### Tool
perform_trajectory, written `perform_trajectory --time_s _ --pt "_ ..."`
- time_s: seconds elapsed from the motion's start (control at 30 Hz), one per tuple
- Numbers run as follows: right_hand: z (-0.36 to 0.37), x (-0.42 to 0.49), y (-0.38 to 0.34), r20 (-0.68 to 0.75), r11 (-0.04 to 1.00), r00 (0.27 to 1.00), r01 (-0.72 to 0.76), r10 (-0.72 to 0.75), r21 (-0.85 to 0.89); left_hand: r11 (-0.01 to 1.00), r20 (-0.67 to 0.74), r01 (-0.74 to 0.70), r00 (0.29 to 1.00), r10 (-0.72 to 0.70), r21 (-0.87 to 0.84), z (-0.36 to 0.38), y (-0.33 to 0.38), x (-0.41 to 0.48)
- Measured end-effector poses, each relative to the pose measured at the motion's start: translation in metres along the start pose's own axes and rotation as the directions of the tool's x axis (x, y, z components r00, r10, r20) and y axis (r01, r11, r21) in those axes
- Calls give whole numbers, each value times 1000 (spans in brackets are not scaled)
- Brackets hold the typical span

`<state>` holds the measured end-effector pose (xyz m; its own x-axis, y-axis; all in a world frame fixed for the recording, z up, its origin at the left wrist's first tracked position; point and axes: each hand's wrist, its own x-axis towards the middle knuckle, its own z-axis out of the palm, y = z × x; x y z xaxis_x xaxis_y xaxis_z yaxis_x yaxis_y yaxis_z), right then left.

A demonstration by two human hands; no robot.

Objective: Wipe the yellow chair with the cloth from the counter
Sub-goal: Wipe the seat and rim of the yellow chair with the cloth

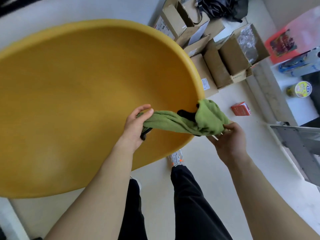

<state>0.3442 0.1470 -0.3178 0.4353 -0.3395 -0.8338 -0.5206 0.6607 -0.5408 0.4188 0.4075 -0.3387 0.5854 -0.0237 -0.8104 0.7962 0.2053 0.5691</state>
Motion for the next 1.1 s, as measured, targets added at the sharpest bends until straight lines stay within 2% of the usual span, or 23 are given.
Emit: perform_trajectory --time_s 0.07,0.13,0.23,0.27,0.3,0.33,0.4,0.47,0.53,0.57,0.63,0.67,0.7,0.73,0.8,0.87,0.93,0.97,1.0,1.07,1.1 --pt "-1 5 3 -73 997 997 4 2 82 999 -86 -11 996 15 49 8 -8 13" --pt "0 2 5 -55 991 998 23 -15 131 992 -156 -27 987 47 126 17 -15 22" --pt "-4 -17 0 133 964 988 42 -80 263 995 -222 -35 975 13 -93 33 -16 32" --pt "-5 -22 -1 153 953 982 65 -115 296 987 -242 -44 970 5 -157 39 -15 32" --pt "-7 -23 3 114 960 984 106 -139 259 983 -259 -46 966 -2 -178 45 -19 35" --pt "-6 -20 9 23 983 990 135 -139 120 990 -277 -42 961 2 -138 51 -25 36" --pt "0 -12 23 -128 961 978 129 -164 -244 985 -298 -28 951 79 173 62 -39 33" --pt "7 1 36 -113 888 975 123 -191 -443 915 -152 -51 981 121 401 75 -53 30" --pt "15 12 47 -90 773 959 159 -269 -614 863 6 -16 1000 15 505 86 -64 28" --pt "17 18 52 -100 714 938 181 -333 -677 801 39 -17 999 -9 599 88 -73 30" --pt "20 24 61 -87 597 846 294 -526 -746 582 42 -71 997 64 810 86 -89 33" --pt "21 24 67 -64 533 794 343 -604 -774 499 20 -68 995 100 864 83 -95 34" --pt "19 26 74 -67 509 770 350 -634 -787 460 -5 -48 994 112 887 81 -99 34" --pt "16 27 81 -88 526 779 331 -621 -784 444 -15 -31 995 100 896 78 -105 34" --pt "4 35 103 -174 618 848 210 -501 -757 396 -21 -3 998 55 918 68 -114 32" --pt "-11 38 123 -266 775 940 -2 -214 -632 340 -47 54 998 -28 939 56 -121 30" --pt "-19 33 134 -270 898 956 -217 115 -384 343 -81 121 989 -126 931 43 -129 27" --pt "-18 29 134 -240 925 949 -269 207 -268 402 -89 147 983 -160 904 37 -133 26" --pt "-14 26 134 -198 943 951 -275 238 -186 487 -86 160 981 -171 859 35 -136 25" --pt "-4 25 129 -109 968 973 -214 201 -128 656 -57 133 989 -136 743 37 -136 23" --pt "3 26 126 -64 975 990 -132 122 -176 725 -45 109 993 -107 680 41 -134 24"
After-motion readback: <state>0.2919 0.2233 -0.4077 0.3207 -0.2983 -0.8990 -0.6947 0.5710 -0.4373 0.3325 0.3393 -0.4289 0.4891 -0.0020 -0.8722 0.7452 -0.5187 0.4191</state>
